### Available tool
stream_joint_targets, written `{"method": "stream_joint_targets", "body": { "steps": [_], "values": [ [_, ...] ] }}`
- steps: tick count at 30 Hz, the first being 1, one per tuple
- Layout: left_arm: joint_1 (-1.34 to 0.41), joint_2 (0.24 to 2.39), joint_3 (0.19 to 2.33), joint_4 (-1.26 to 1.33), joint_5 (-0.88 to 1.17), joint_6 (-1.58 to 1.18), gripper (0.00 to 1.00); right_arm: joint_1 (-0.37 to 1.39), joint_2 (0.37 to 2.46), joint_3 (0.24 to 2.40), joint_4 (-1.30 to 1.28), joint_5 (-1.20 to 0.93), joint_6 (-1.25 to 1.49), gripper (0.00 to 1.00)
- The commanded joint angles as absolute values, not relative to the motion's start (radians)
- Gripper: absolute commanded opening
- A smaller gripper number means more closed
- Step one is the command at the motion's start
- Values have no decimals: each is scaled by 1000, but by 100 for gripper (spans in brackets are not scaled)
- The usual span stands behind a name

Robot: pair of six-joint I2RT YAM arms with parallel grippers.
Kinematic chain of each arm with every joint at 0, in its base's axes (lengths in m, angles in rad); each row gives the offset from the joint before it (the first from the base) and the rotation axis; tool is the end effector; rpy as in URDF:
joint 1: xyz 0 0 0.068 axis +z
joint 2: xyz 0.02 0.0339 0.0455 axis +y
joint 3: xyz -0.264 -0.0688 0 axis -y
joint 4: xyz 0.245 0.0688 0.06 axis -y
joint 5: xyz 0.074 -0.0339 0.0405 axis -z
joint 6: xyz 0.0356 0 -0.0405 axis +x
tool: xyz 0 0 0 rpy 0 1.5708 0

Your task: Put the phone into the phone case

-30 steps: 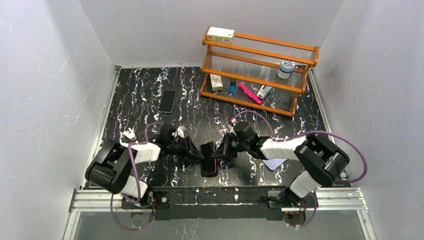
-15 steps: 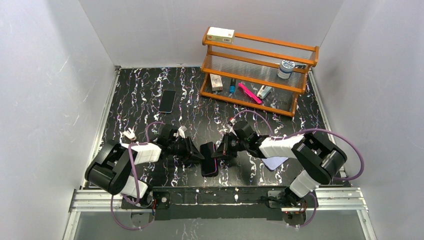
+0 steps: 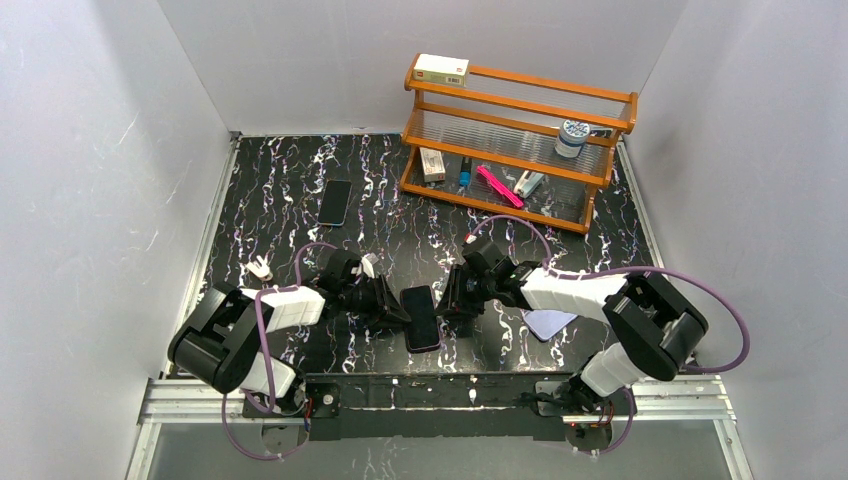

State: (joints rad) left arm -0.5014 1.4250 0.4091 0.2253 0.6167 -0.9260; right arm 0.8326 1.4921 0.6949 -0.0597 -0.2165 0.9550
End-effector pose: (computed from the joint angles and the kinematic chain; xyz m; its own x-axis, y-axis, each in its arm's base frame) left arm 0.1955 -0.1306 0.1248 -0.9731 -0.2101 -0.0942 -0.0481 0.5855 -0.8093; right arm 0.1858 0.2156 0.1611 -0.9608 0.1287 -0.2457 -0.0567 0.7759 0.6283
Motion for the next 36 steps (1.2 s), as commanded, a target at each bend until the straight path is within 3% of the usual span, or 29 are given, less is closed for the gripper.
{"method": "stream_joint_targets", "body": {
  "steps": [1,4,20,28,36],
  "values": [
    [-506,1401,434,188,611,-906,28,832,1447,746,-156,-169,911,32],
    [-506,1398,434,187,611,-904,28,833,1441,737,-135,-177,902,27],
    [-512,1394,429,188,603,-907,30,833,1546,724,-9,-270,914,25],
    [-528,1417,427,216,604,-924,30,836,1585,703,92,-340,932,11],
    [-544,1420,422,227,595,-937,30,850,1632,669,118,-342,963,6]
  ]
}}
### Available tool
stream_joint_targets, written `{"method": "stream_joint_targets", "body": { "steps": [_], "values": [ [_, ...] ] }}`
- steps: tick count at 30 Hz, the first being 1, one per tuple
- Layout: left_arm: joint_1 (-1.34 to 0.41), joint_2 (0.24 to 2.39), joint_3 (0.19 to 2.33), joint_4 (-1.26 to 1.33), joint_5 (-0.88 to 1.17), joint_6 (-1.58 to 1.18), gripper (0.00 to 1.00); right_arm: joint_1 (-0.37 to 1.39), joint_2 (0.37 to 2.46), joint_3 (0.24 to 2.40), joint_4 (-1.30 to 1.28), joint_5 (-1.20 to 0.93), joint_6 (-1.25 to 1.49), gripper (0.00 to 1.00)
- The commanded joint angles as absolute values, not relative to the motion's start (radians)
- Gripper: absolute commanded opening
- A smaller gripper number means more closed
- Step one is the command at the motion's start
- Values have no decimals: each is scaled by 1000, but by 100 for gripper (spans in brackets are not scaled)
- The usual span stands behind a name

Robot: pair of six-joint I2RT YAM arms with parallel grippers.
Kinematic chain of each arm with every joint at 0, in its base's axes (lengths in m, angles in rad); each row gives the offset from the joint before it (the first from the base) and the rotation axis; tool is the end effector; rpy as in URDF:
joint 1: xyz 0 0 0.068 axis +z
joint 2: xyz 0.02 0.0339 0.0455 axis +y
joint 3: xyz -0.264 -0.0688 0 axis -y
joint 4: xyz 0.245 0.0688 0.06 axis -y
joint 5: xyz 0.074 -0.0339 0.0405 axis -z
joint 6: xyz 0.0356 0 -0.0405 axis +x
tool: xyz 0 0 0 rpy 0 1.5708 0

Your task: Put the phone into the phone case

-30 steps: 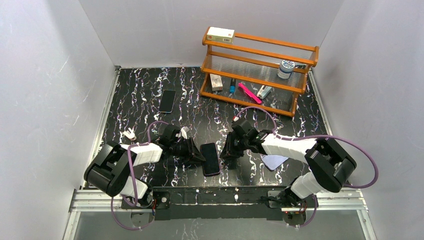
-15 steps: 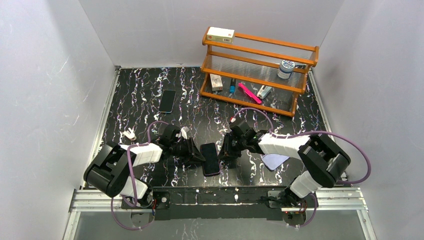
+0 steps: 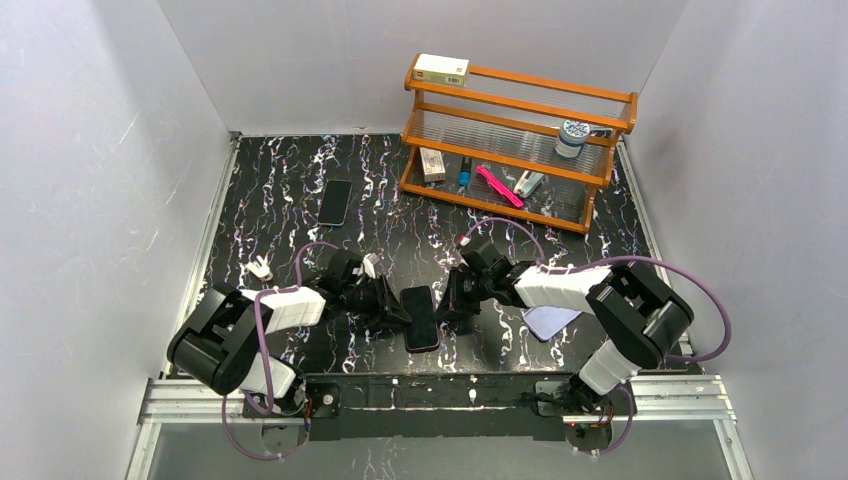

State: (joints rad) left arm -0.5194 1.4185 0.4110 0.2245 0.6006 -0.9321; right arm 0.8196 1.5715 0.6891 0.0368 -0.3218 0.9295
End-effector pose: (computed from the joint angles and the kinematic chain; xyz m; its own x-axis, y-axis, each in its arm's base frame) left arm 0.1938 -0.1340 0.1264 -0.9730 -0.2066 -0.1025 -0.0402 0.5895 -0.8067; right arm 0.1922 0.2223 0.1458 -0.9759 0.0688 -0.2071 -0.0912 0.7339 0.6731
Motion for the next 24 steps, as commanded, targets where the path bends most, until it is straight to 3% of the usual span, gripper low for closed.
{"method": "stream_joint_targets", "body": {
  "steps": [1,12,15,24],
  "values": [
    [-546,1420,423,228,593,-940,30,853,1642,668,108,-331,963,6],
    [-563,1387,456,120,531,-882,35,876,1650,715,-86,-185,922,5],
    [-563,1382,475,63,504,-861,35,876,1584,732,-82,-188,923,12],
    [-563,1346,482,27,457,-885,34,874,1463,710,-9,-183,936,44]
  ]
}}
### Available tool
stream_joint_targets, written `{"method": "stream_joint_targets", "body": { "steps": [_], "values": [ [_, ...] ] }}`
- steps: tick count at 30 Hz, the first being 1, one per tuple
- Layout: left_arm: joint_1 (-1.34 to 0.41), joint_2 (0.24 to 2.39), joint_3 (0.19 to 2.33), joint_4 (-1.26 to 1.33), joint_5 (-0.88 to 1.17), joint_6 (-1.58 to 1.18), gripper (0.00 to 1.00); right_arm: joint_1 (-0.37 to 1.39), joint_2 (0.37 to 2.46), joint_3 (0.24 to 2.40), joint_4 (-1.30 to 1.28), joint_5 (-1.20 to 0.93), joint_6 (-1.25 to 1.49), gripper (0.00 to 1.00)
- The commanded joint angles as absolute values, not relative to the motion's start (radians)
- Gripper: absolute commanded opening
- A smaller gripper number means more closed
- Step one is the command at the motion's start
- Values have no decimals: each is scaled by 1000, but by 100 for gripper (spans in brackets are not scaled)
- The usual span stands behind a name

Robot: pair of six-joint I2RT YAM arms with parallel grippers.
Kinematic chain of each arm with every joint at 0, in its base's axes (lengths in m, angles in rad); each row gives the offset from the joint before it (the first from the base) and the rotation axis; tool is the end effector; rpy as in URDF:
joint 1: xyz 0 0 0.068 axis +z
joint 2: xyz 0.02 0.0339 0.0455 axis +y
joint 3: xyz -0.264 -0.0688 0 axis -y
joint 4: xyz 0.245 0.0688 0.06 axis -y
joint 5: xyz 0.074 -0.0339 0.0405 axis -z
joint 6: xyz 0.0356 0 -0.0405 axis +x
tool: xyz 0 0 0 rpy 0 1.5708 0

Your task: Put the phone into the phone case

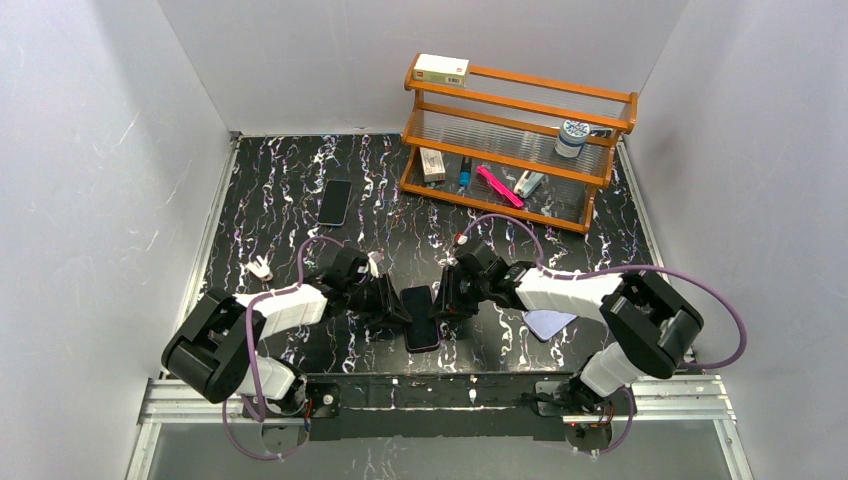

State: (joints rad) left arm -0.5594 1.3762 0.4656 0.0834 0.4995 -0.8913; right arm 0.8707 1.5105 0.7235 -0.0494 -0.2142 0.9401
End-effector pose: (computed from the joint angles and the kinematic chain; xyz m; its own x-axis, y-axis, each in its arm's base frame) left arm 0.1925 -0.1407 0.1383 -0.9682 -0.1995 -0.1511 -0.0199 0.6633 -0.7481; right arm 0.1826 0.2285 0.1651 -0.9597 0.0857 -0.2678 -0.1086 0.7655 0.6343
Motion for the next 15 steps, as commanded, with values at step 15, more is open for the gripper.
{"method": "stream_joint_targets", "body": {
  "steps": [15],
  "values": [
    [-562,1359,456,105,481,-917,33,873,1535,639,174,-217,947,66]
  ]
}}
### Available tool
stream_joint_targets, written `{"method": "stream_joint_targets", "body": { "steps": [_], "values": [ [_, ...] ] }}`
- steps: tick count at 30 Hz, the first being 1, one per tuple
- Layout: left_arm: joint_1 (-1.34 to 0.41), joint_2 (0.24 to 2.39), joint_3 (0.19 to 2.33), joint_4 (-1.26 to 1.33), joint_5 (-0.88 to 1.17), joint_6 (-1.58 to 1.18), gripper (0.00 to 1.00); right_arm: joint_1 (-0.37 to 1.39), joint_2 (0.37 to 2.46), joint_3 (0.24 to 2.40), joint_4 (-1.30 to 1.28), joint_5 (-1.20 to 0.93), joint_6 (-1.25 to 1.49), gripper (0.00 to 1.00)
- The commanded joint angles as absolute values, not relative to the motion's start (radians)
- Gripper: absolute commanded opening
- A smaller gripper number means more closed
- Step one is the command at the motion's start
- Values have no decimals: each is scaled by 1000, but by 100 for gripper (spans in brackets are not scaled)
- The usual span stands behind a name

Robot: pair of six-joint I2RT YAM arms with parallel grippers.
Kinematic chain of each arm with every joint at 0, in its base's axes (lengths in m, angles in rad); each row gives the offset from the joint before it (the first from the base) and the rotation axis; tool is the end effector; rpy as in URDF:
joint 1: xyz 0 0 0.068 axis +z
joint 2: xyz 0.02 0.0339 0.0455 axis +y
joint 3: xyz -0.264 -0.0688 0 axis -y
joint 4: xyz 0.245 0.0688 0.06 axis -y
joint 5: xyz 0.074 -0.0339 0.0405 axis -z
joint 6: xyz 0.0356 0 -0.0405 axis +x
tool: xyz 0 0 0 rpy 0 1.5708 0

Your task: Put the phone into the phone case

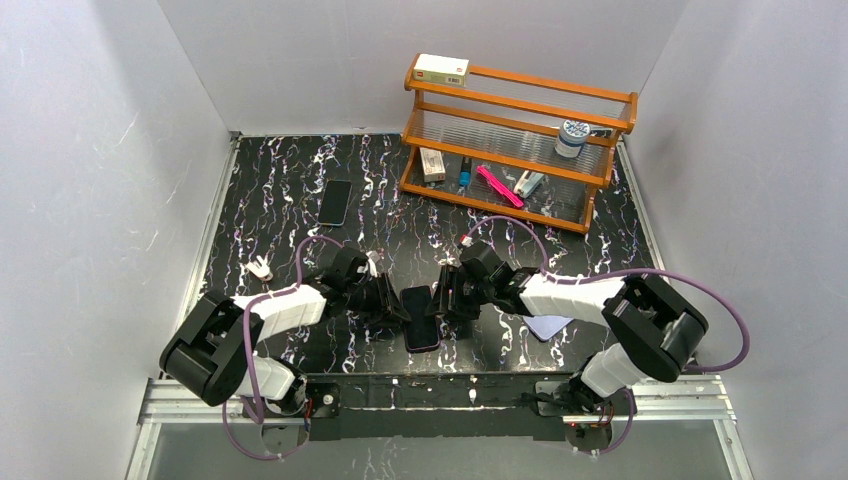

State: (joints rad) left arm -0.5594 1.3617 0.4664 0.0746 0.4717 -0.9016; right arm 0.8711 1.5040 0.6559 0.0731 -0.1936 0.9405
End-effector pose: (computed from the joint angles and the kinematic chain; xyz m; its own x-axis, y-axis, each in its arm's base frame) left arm 0.1925 -0.1396 0.1407 -0.9614 -0.2224 -0.1622 -0.0302 0.6709 -0.7409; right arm 0.1797 0.2242 0.1566 -0.9436 0.1101 -0.3123 -0.1306 0.7429 0.6565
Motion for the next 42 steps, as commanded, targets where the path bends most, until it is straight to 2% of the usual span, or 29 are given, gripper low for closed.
{"method": "stream_joint_targets", "body": {
  "steps": [1,12,18,30,38,42],
  "values": [
    [-561,1361,451,118,486,-923,32,874,1544,634,187,-225,954,67],
    [-562,1357,404,194,519,-954,21,857,1577,588,423,-368,1085,73],
    [-563,1342,401,197,517,-954,21,828,1560,523,716,-477,1242,73],
    [-563,1321,394,194,505,-960,22,828,1610,470,999,-558,1364,73],
    [-563,1307,392,184,497,-957,24,828,1650,477,1026,-593,1375,71],
    [-563,1311,397,180,496,-954,24,827,1641,470,985,-573,1355,66]
  ]
}}
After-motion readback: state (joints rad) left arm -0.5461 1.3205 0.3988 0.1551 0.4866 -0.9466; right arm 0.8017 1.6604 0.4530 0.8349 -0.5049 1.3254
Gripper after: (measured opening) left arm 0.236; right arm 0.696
